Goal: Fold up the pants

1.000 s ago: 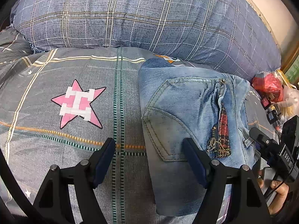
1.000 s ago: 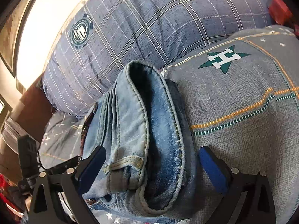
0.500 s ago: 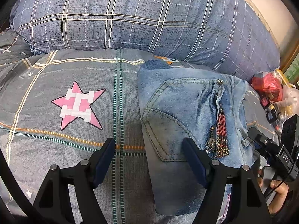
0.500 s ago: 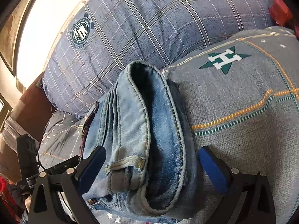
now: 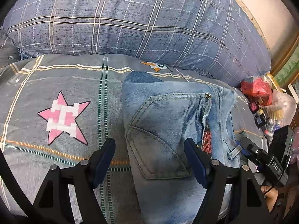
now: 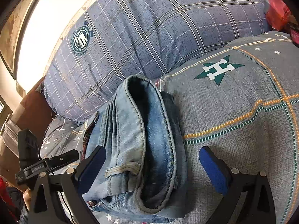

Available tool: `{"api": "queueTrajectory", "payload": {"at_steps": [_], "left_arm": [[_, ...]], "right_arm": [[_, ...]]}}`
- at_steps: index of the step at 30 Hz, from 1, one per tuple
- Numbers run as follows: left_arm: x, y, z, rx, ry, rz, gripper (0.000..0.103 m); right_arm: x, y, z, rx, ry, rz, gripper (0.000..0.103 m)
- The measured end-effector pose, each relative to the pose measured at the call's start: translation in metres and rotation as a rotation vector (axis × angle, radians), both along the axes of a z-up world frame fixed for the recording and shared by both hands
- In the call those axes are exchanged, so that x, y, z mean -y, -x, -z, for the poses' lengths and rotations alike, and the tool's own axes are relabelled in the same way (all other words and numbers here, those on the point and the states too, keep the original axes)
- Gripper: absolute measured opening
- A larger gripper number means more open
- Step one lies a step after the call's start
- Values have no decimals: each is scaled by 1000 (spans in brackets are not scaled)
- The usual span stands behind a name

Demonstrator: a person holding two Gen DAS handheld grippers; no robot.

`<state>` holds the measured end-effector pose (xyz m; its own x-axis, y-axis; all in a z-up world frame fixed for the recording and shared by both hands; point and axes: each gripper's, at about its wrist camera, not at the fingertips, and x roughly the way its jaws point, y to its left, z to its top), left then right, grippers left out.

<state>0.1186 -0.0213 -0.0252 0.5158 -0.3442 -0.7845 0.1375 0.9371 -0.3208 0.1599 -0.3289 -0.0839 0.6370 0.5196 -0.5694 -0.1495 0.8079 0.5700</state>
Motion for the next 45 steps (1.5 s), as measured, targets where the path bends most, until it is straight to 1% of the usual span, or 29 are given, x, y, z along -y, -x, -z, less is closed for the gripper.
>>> {"api": "queueTrajectory", "payload": {"at_steps": [2,3,6,8,10,12,13,14,16,17,18,19,20,21,23,24,26,30,32,37,42,45], "left_arm": [[-1,-3,7,-22,16,4,76],[0,-4,11,-29,26,6,76],[2,-11,21,-46,57,12,77],[1,-15,27,-56,85,10,80],[-2,-18,32,-65,116,6,84],[-5,-20,36,-67,148,14,84],[-5,-21,36,-61,149,20,84],[-4,-22,36,-55,142,25,85],[4,-23,35,-43,103,24,86],[9,-23,34,-39,76,31,84],[14,-23,33,-34,50,38,80],[21,-21,32,-27,29,50,70],[28,-18,30,-9,-12,54,64],[33,-16,27,6,-35,61,60],[42,-11,22,38,-89,66,52],[45,-9,20,49,-108,64,49],[47,-6,16,70,-144,51,37],[47,2,9,93,-166,52,33],[48,7,5,106,-175,58,32],[53,17,-7,130,-181,67,30],[54,22,-19,145,-175,68,29],[53,26,-26,154,-164,70,29]], "right_arm": [[-2,-4,5,-23,-10,-11,101],[-4,-6,11,-48,-19,-23,101],[-12,-8,12,-44,4,-52,102],[-17,-8,14,-52,-40,-89,102],[-26,-7,14,-49,-41,-142,101],[-26,-9,17,-58,-41,-148,98],[-22,-11,20,-71,-62,-141,93],[-19,-13,23,-81,-74,-134,88],[-21,-17,26,-96,-39,-143,86],[-27,-19,24,-92,7,-155,84],[-34,-19,24,-85,62,-161,83],[-40,-17,24,-75,112,-164,79],[-41,-14,24,-63,155,-164,76],[-46,-11,23,-44,204,-158,74],[-51,-7,23,-19,245,-157,64],[-53,-5,22,-4,253,-156,63],[-57,-2,18,20,277,-152,56],[-65,7,6,78,350,-139,50],[-65,9,0,90,361,-131,48],[-65,13,-13,120,370,-115,47],[-83,26,-31,185,442,-118,47],[-85,30,-38,203,447,-114,47]]}}
